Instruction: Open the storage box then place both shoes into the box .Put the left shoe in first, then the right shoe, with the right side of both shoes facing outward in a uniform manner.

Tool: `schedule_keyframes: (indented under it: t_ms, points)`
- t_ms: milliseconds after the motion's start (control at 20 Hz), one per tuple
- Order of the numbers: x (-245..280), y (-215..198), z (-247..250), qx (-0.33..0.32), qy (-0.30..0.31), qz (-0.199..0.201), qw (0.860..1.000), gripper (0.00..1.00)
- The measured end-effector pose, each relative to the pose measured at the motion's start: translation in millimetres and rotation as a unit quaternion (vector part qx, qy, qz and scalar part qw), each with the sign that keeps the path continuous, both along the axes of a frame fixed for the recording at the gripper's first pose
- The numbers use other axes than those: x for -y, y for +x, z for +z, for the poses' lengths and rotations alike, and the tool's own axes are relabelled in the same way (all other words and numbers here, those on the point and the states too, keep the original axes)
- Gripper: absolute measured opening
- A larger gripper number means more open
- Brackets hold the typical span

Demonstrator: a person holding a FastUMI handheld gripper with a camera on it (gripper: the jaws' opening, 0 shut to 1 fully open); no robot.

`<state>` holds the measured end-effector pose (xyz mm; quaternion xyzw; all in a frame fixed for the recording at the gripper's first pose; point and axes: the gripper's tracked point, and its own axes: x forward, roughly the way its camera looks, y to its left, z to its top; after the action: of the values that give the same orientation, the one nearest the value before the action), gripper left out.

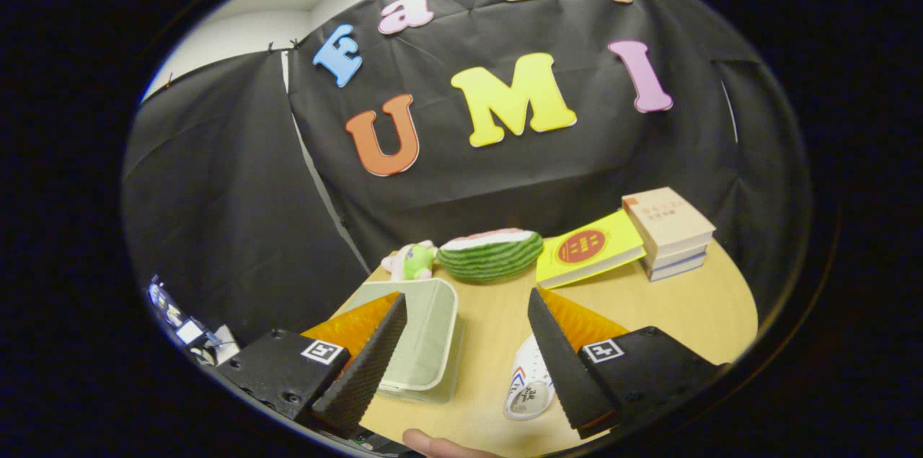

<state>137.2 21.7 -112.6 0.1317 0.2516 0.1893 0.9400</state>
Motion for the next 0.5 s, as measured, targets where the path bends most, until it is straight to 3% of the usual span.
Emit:
schedule_keyframes:
  t_ms: [200, 500]
  points:
    - [-14, 16, -48, -0.083, 0.059, 0.051, 0.994, 1.0]
    - [-25, 43, -105, -0.2, 0.139, 0.105, 0.964, 0.99]
